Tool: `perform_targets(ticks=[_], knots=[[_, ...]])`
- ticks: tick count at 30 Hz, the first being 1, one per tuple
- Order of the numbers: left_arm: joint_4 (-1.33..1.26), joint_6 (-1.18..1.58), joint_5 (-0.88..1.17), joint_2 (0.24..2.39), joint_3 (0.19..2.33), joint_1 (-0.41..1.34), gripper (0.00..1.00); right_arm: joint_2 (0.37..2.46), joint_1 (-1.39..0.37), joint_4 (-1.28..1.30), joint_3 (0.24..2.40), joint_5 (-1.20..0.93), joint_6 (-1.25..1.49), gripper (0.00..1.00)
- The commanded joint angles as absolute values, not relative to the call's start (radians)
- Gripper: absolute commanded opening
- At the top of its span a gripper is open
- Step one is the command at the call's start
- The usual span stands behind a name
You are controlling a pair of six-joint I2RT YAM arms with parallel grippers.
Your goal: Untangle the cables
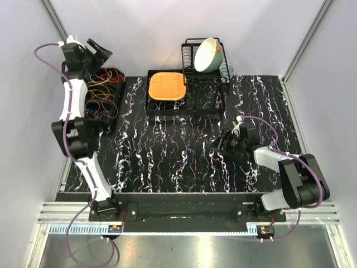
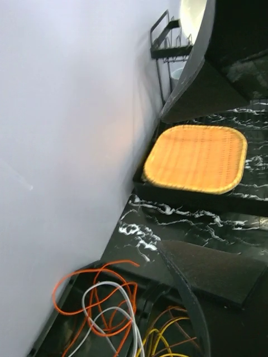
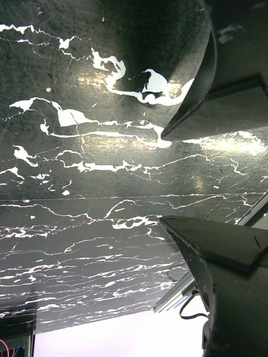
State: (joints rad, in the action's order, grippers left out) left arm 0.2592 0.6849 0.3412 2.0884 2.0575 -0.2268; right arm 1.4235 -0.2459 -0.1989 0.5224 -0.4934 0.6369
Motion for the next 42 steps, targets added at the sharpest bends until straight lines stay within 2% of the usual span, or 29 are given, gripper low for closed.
perform_targets(ticks=[1,4,14,16,20,23,25,29,35,37,39,40,41,42], knots=[[0.222,0.641,0.336,1.867,1.870,-0.199,0.90,1.401,-0.236,-0.247,0.517,-0.517,0.640,0.63],[0.213,0.586,0.301,1.723,1.644,-0.172,0.90,1.396,-0.232,-0.247,0.512,-0.520,0.640,0.63],[0.138,0.376,0.138,1.266,1.074,-0.107,0.90,1.385,-0.229,-0.259,0.503,-0.529,0.641,0.69],[0.056,0.345,0.054,1.197,0.914,-0.103,0.90,1.384,-0.229,-0.261,0.503,-0.532,0.641,0.70],[-0.047,0.238,-0.158,1.066,0.727,-0.043,0.91,1.378,-0.224,-0.267,0.496,-0.532,0.643,0.72],[-0.239,0.080,-0.132,1.019,0.591,-0.005,0.95,1.376,-0.224,-0.268,0.492,-0.534,0.641,0.73],[-0.383,0.006,-0.130,1.005,0.487,0.046,0.97,1.373,-0.222,-0.268,0.491,-0.534,0.641,0.73],[-0.458,-0.003,-0.184,1.023,0.413,0.052,0.99,1.361,-0.221,-0.268,0.485,-0.531,0.641,0.73],[-0.848,0.017,-0.233,1.176,0.253,0.054,0.93,1.359,-0.221,-0.270,0.485,-0.531,0.644,0.75],[-0.938,0.006,-0.171,1.218,0.244,0.055,0.87,1.358,-0.221,-0.270,0.482,-0.529,0.646,0.76],[-1.120,-0.014,-0.144,1.285,0.198,0.055,0.88,1.350,-0.221,-0.270,0.476,-0.525,0.644,0.76],[-1.241,-0.023,-0.131,1.395,0.171,0.055,0.91,1.348,-0.221,-0.270,0.474,-0.525,0.644,0.76],[-1.303,-0.037,-0.112,1.384,0.158,0.058,0.94,1.347,-0.219,-0.271,0.476,-0.523,0.646,0.76],[-1.100,-0.020,-0.129,1.352,0.211,0.058,0.94,1.350,-0.221,-0.272,0.476,-0.525,0.646,0.77]])
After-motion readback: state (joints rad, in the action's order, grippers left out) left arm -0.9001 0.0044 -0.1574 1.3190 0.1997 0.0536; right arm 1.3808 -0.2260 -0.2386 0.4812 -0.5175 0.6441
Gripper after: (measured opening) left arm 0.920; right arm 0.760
